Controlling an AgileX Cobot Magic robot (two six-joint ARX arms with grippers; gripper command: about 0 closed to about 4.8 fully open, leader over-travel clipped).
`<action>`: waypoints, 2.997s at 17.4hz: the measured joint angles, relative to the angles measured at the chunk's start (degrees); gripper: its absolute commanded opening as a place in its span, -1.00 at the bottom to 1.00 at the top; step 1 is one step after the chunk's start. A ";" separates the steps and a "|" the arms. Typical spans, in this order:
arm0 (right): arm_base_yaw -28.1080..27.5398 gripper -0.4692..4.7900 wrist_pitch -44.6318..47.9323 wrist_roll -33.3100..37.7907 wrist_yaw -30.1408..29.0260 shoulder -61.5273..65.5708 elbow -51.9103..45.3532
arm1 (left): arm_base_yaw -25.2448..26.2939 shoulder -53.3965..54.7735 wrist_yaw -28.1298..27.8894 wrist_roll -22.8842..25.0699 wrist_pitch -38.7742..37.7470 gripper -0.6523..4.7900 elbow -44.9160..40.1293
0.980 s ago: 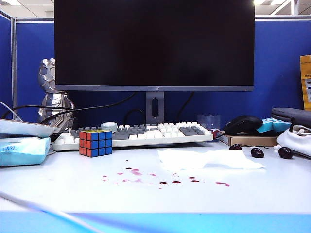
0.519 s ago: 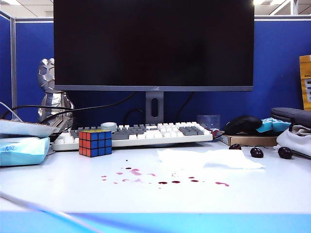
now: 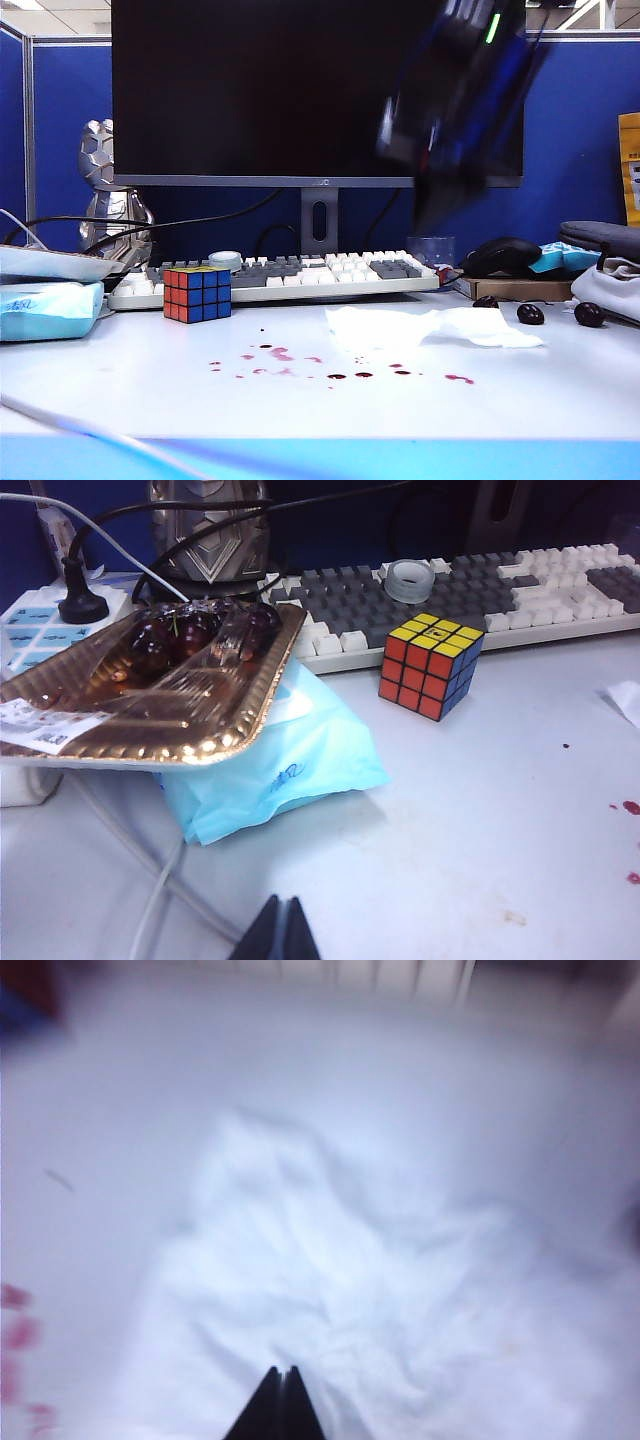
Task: Use the wet wipes on the table to wipe the cherry juice off the table, then put the wipes back on the table.
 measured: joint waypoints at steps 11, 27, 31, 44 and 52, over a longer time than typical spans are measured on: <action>2.16 0.59 -1.36 0.15 -0.13 9.18 0.50 | 0.00 0.00 0.02 0.00 0.02 -0.77 0.00; 2.62 -0.82 -18.23 -4.81 3.10 13.29 9.38 | 0.00 0.00 0.02 0.00 0.02 -0.77 0.00; 5.92 -0.82 -27.36 -6.36 -3.28 13.16 11.61 | 0.00 -0.02 0.00 0.00 0.02 -0.77 0.00; 19.23 -0.82 -33.59 -6.73 4.70 17.00 11.45 | 0.00 -0.02 0.02 0.00 0.02 -0.77 0.00; 19.71 -0.82 -27.21 0.70 11.56 17.49 12.17 | 0.00 0.00 0.02 0.00 0.02 -0.77 0.00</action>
